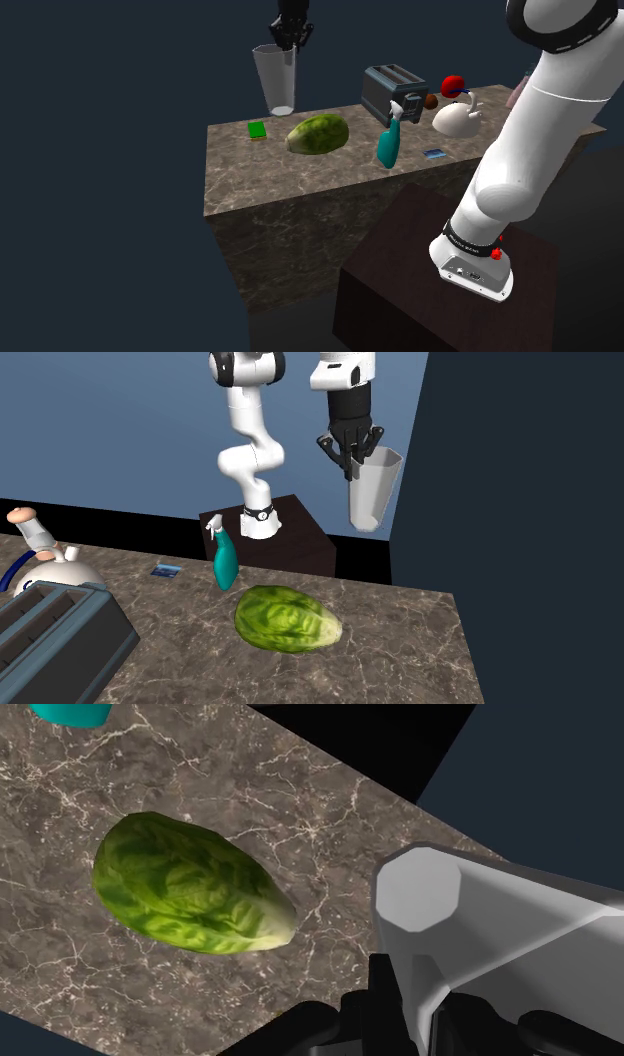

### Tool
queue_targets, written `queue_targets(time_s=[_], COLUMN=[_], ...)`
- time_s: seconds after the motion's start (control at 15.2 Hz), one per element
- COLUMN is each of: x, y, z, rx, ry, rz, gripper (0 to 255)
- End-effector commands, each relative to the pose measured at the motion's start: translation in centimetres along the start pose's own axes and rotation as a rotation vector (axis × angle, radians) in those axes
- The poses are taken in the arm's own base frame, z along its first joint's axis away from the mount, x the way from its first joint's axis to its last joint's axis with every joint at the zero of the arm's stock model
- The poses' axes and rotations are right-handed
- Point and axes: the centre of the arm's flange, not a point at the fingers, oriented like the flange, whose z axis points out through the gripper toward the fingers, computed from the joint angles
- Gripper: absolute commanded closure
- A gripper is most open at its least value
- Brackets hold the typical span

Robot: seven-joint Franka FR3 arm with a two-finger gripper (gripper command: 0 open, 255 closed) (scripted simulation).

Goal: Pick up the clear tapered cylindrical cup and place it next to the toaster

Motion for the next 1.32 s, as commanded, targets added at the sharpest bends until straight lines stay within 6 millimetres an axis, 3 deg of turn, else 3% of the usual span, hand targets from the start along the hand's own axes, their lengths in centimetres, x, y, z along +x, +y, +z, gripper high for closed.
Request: queue_targets(time_s=[0.0, 1.25], x=[-1.1, -9.2], y=[2.5, 26.1], z=[-0.3, -3.2], rx=[0.001, 0.001], ry=[0.000, 0.000], rz=[-0.001, -0.001], gripper=[255, 255])
